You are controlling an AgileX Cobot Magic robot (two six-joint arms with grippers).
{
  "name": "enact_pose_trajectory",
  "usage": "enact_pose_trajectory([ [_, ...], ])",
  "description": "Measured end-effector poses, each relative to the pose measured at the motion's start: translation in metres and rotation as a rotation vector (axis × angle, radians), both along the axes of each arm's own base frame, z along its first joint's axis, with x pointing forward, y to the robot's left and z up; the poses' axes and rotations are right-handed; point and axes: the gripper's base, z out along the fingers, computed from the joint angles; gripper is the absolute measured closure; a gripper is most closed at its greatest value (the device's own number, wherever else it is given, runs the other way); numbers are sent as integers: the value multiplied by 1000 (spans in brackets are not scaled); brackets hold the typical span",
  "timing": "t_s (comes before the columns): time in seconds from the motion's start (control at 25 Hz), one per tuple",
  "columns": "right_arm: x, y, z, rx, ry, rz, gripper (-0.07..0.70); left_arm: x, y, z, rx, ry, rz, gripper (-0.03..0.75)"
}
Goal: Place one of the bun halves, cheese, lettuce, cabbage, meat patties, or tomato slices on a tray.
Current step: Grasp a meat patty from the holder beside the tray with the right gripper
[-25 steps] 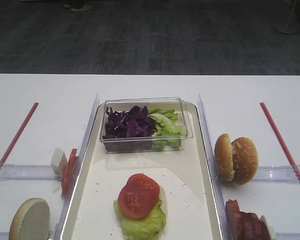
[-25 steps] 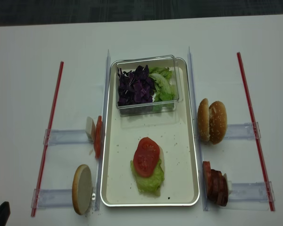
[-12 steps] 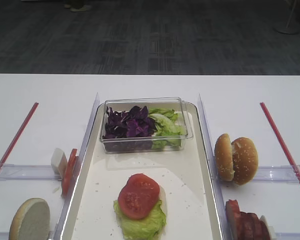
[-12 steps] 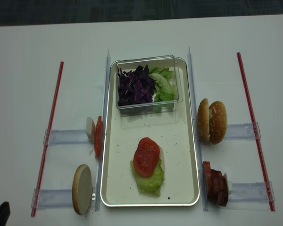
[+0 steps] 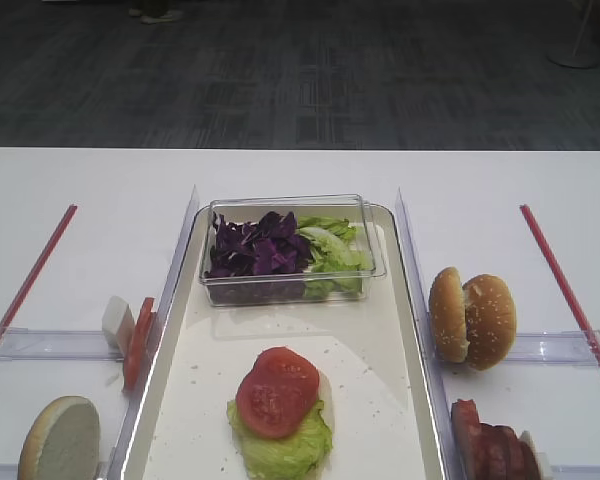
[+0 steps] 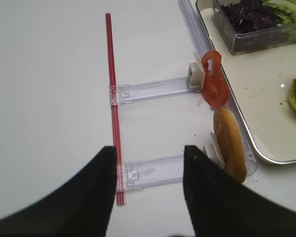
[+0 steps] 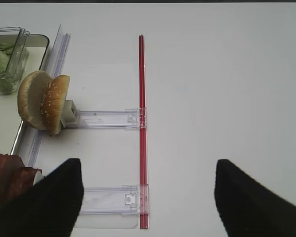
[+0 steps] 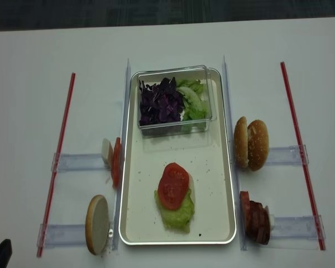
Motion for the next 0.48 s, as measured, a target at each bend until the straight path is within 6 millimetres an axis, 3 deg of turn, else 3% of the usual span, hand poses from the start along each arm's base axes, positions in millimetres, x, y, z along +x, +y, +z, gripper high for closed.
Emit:
enact_pose_trajectory([
  [0.48, 7, 0, 0, 3, 48, 1, 60, 0, 0, 0, 0, 0, 0, 422],
])
